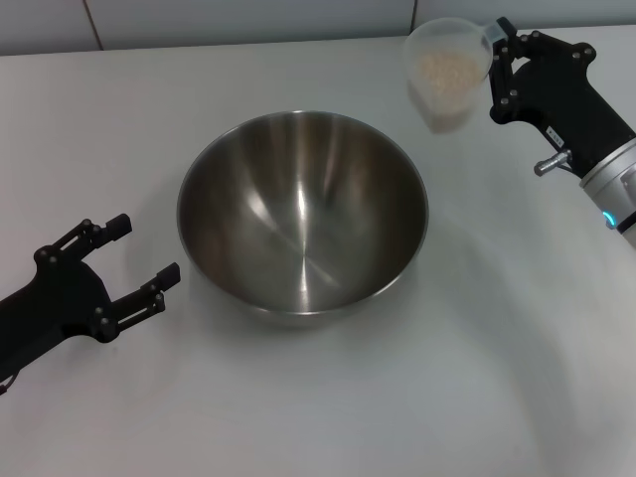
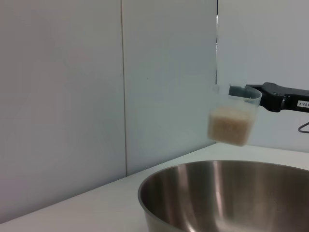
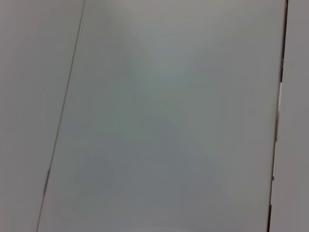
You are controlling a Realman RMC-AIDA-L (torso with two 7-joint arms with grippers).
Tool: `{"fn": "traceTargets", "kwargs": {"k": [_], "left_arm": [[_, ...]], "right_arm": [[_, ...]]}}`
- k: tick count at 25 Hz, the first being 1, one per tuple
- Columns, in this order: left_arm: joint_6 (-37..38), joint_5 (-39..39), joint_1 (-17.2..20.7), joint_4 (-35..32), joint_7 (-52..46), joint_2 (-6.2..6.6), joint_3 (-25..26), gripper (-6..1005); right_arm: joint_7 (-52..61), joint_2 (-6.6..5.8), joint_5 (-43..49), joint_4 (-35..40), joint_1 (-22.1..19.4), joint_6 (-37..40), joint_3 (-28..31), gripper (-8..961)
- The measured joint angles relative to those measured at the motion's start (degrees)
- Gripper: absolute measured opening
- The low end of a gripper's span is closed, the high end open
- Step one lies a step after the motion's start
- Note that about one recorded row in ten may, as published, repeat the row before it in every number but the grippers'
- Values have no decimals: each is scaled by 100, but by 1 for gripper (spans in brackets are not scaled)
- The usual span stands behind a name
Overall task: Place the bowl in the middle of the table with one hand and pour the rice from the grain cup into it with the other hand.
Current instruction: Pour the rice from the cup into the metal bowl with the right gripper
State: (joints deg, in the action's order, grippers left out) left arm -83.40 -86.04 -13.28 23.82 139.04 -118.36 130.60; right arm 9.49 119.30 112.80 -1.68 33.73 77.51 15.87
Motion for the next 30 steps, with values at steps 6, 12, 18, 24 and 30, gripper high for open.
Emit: {"fn": "traceTargets", "kwargs": {"k": [6, 12, 18, 24, 30], "left_arm": [[9, 0, -11, 0, 0, -3, 0, 829], [17, 0, -24, 0, 0, -3, -7, 829], [24, 0, -28, -3, 0, -3, -17, 829], [26, 0, -35, -14, 0, -3, -21, 829], [53, 0, -49, -60, 0, 3, -61, 829]], "right_arm": [[-329, 6, 7, -36, 14, -44, -46, 37], [-880, 6, 15, -266, 43, -332, -82, 37], [-900, 8, 30, -295, 75, -387, -96, 37], [-1217, 14, 32, -322, 73, -387, -109, 37], [-1699, 23, 32, -517, 41, -360, -151, 37]]}}
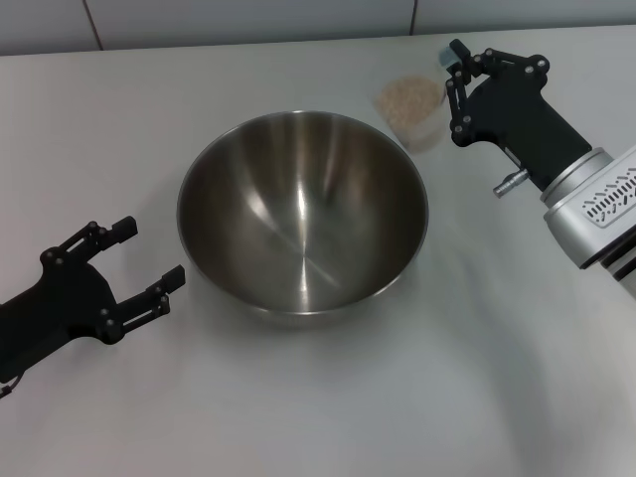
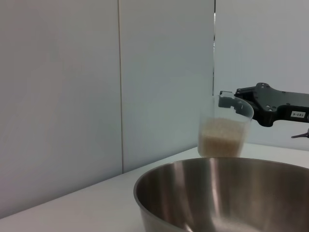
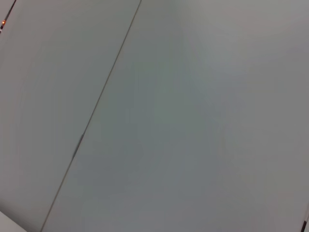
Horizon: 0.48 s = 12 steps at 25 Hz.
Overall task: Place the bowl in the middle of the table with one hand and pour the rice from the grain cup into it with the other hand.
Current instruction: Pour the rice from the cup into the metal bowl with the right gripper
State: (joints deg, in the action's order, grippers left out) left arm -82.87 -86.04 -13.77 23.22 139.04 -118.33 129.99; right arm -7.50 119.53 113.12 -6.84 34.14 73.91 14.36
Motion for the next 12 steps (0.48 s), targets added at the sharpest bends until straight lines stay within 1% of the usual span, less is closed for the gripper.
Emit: {"fn": "traceTargets", "kwargs": {"k": [12], "left_arm": [[5, 0, -2, -1, 0, 3, -2, 829]], "right_arm": [[-58, 0, 59, -17, 14, 40, -3, 38]]}}
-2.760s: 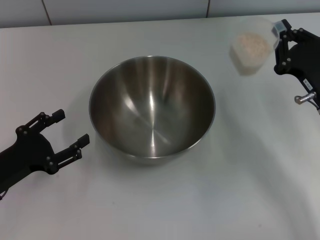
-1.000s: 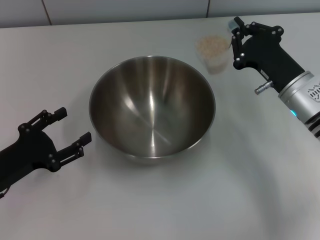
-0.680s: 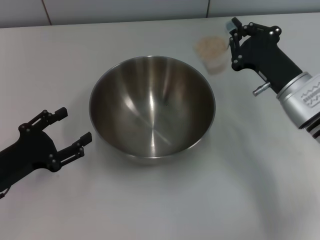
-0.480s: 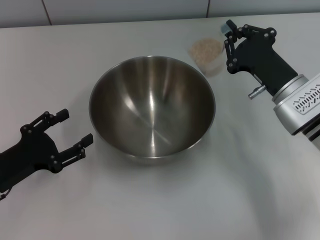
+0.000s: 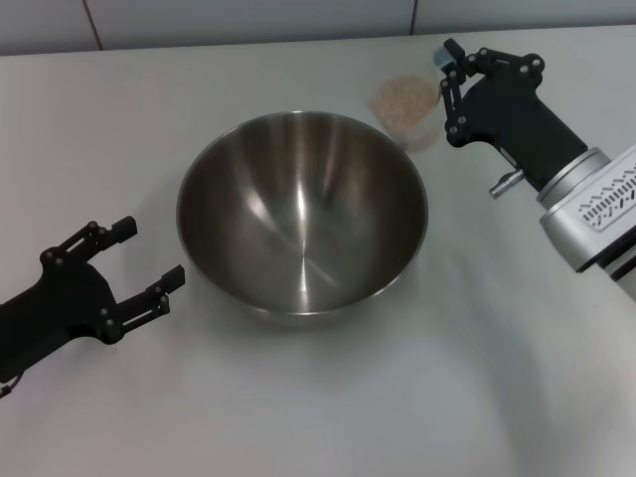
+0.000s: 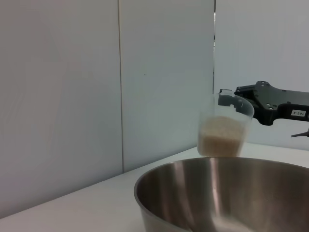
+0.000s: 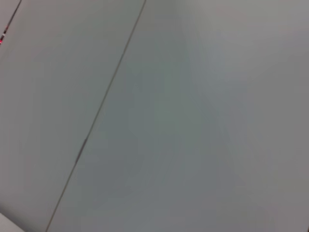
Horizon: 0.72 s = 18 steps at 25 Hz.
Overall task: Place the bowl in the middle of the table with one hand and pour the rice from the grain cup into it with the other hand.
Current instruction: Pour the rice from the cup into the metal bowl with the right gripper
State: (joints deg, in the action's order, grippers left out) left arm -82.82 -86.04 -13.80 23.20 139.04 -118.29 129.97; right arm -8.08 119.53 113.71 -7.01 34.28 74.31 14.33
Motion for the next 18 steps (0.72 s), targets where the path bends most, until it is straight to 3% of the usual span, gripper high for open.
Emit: {"fn": "traceTargets", "kwargs": {"k": [7, 18], "left_arm": [[0, 0, 0, 0, 0, 0, 3, 829], [-7, 0, 16, 0, 0, -1, -6, 829]], "right_arm": [[-771, 1, 52, -258, -59, 13, 8, 38], [-590, -30, 68, -211, -103, 324, 61, 38]]}}
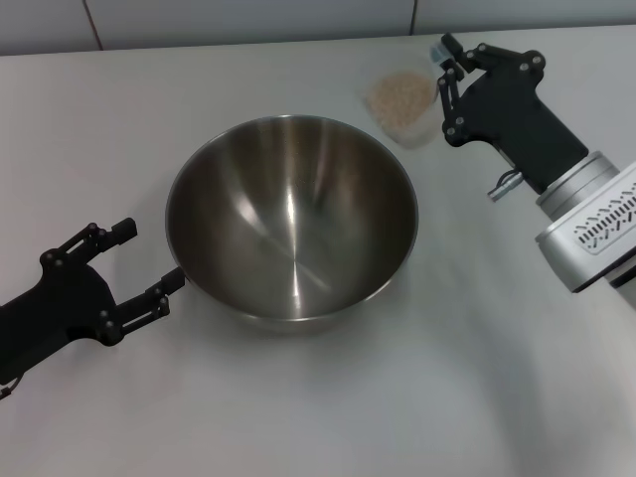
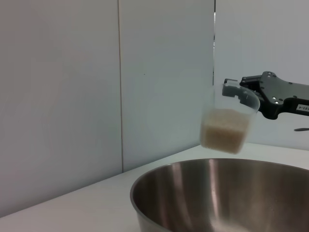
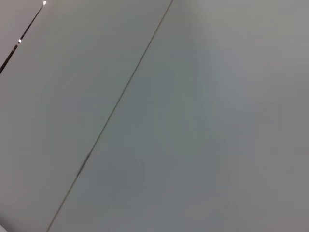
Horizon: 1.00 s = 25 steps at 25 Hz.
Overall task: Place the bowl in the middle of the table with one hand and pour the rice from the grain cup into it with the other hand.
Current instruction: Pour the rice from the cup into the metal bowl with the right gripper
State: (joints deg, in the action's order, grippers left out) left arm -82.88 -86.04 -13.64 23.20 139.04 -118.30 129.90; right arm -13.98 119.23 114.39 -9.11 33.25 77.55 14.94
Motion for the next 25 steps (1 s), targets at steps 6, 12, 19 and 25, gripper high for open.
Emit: {"fn": "traceTargets", "kwargs": {"k": [6, 12, 19, 25], "left_arm": [[0, 0, -5, 0, 0, 3, 0, 829], [0, 0, -8, 0, 0, 9, 0, 829], [0, 0, -6, 0, 0, 10, 0, 829], [0, 0, 1, 0, 0, 10, 0, 829]], "right_arm": [[-20, -3, 3, 68, 18, 64, -18, 38], [-333, -5, 5, 30, 55, 68, -50, 38], [-999, 9, 5, -133, 34, 68, -53, 38], [-1015, 12, 7, -133, 32, 68, -53, 38]]}}
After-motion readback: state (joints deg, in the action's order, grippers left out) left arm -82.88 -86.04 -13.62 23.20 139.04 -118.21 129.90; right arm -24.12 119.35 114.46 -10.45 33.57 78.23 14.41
